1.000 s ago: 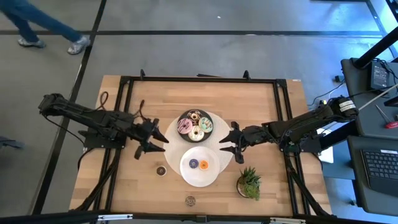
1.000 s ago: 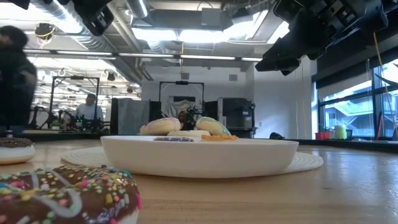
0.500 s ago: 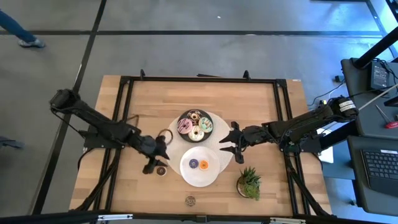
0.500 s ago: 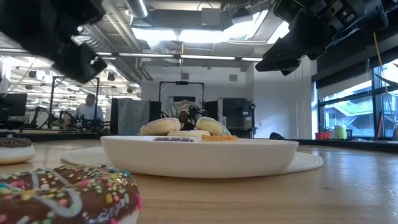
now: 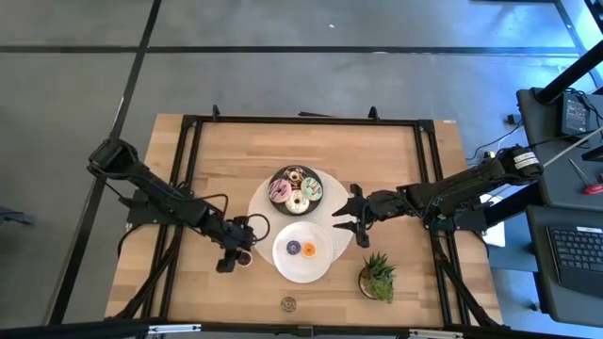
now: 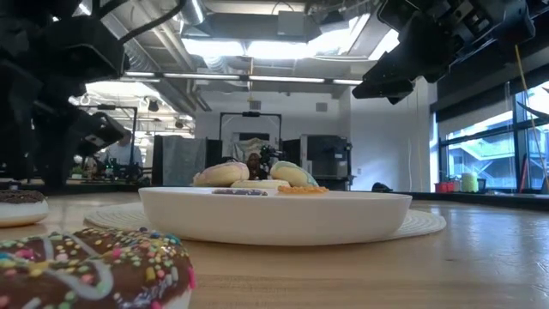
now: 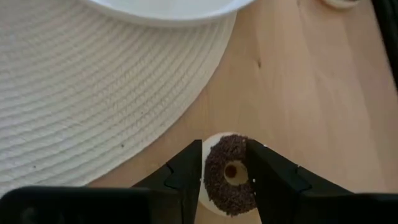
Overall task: Pick & Place donuts
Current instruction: Put the small dark brown donut on the white plate
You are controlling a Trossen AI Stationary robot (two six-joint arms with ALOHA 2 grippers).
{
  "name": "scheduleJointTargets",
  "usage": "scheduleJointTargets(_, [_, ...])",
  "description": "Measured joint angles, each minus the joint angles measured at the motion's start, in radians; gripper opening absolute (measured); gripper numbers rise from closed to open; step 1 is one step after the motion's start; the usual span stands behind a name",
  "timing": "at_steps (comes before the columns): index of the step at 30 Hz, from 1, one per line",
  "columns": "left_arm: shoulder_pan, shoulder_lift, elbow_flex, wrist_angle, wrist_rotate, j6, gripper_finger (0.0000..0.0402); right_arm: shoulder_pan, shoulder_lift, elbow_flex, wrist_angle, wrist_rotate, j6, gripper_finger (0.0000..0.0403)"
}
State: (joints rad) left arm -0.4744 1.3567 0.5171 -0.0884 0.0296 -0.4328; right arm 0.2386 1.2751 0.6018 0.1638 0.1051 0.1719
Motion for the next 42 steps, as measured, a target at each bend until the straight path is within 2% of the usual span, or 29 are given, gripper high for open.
scheduleJointTargets(10, [-0.01,0.031,0.001,-0.092,0.0,0.005,0.0099,0.0,0.0,0.0,0.0,0.0,-0.002,0.0161])
scheduleJointTargets(16, [-0.01,0.034,0.002,-0.09,-0.001,0.007,0.0085,0.0,0.0,0.0,0.0,0.0,-0.022,0.0161])
scheduleJointTargets(27, [-0.008,0.028,0.039,-0.11,0.024,0.001,0.003,0.0,0.0,0.0,0.0,0.0,-0.023,0.0161])
scheduleJointTargets(31, [0.013,0.007,0.091,-0.109,0.03,0.018,0.0008,0.0,0.0,0.0,0.001,0.001,-0.023,0.0161])
scheduleJointTargets(35, [0.033,0.008,0.175,-0.097,-0.055,0.088,0.0009,0.0,0.0,0.0,0.0,0.028,-0.023,0.0161])
scheduleJointTargets(39, [0.067,0.061,0.296,-0.106,-0.063,0.13,0.0012,0.0,0.0,0.0,0.0,0.035,-0.021,0.0161])
scheduleJointTargets(42, [0.088,0.144,0.416,-0.203,-0.057,0.14,0.0005,0.0,0.0,0.0,0.0,0.035,-0.02,0.0161])
